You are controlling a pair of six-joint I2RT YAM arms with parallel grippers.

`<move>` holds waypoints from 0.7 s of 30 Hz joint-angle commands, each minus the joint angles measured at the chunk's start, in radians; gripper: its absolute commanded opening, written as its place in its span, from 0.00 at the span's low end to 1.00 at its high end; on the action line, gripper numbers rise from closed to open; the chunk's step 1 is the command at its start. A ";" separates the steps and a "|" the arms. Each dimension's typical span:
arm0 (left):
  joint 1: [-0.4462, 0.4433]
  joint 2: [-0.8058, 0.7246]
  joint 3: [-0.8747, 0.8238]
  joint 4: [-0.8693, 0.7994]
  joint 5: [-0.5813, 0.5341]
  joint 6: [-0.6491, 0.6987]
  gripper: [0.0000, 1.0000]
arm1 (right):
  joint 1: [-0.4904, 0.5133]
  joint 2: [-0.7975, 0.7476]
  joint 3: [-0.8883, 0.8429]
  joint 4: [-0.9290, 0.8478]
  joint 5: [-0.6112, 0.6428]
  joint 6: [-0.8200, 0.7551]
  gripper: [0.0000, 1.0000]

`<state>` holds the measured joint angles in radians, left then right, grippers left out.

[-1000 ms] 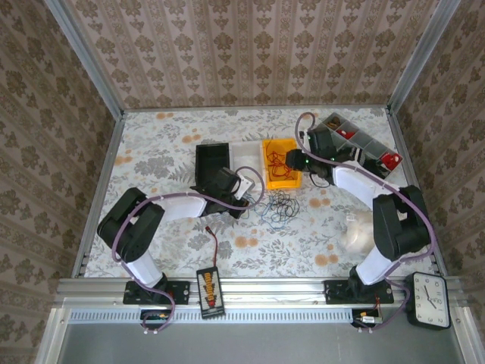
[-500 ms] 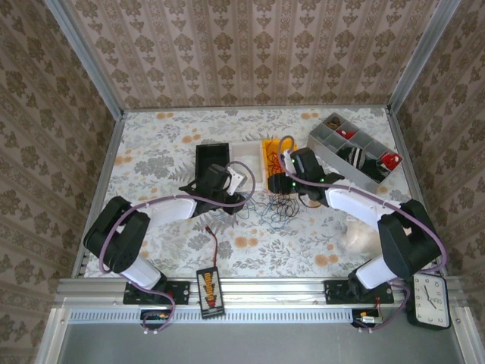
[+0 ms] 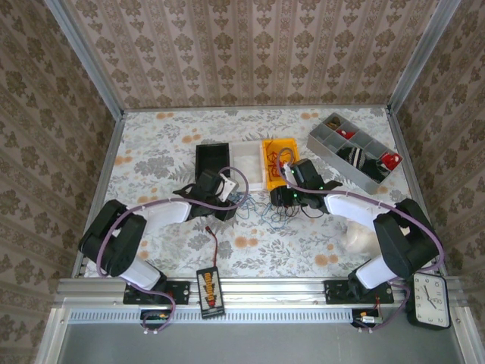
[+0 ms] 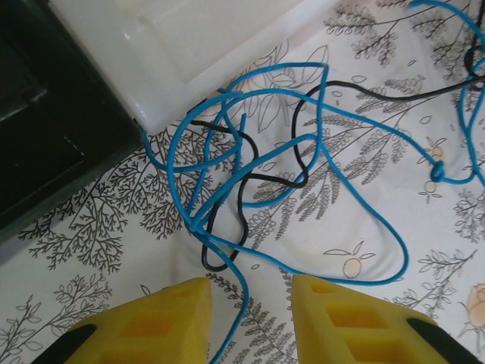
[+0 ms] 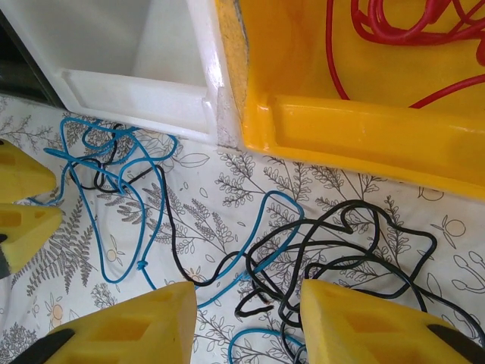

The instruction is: Untangle the cables

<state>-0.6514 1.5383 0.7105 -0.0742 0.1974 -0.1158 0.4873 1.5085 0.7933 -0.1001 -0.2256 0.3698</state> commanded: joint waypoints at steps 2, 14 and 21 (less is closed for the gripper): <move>0.006 0.068 0.039 0.006 0.009 0.036 0.31 | 0.005 0.013 0.007 0.016 -0.015 0.002 0.41; 0.006 -0.003 0.098 -0.163 0.071 0.085 0.00 | 0.004 0.016 -0.007 0.012 0.001 0.001 0.40; 0.037 -0.185 0.228 -0.403 0.272 0.164 0.00 | 0.004 0.089 -0.020 0.018 -0.004 0.011 0.40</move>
<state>-0.6334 1.4124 0.8646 -0.3508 0.3416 -0.0120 0.4873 1.5616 0.7910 -0.0845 -0.2249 0.3702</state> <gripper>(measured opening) 0.049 0.396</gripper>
